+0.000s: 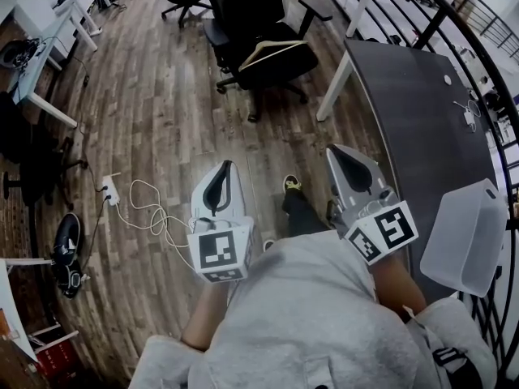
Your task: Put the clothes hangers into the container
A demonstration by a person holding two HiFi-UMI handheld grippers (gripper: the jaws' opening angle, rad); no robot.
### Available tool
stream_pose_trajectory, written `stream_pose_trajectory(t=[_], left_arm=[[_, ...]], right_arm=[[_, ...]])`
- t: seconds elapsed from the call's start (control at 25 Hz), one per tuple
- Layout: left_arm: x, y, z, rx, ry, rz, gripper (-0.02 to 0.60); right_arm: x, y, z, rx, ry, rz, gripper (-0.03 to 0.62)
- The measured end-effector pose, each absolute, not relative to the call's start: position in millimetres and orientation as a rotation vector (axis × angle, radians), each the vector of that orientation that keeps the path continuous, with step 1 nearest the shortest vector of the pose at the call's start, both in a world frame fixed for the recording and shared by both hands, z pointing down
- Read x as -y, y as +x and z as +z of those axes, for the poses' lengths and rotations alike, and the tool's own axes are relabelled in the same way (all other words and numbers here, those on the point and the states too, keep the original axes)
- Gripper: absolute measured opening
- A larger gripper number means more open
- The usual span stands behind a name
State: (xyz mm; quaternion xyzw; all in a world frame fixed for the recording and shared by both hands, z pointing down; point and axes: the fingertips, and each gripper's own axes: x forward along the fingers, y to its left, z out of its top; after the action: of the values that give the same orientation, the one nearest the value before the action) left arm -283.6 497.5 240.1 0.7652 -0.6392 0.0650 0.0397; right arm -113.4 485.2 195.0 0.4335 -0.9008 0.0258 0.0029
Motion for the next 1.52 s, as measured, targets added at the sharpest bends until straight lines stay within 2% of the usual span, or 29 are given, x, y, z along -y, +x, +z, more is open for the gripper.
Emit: stream_pose_trajectory(t=[0.68, 1.52], left_arm=[[-354, -266, 255, 1.945, 2.308, 0.265, 0.011], [-159, -201, 236, 1.960, 2.301, 0.427, 0.011]], right_arm=[[-333, -83, 223, 2.806, 1.368, 0.210, -0.002], [-149, 15, 226, 2.858, 1.475, 0.351, -0.002]])
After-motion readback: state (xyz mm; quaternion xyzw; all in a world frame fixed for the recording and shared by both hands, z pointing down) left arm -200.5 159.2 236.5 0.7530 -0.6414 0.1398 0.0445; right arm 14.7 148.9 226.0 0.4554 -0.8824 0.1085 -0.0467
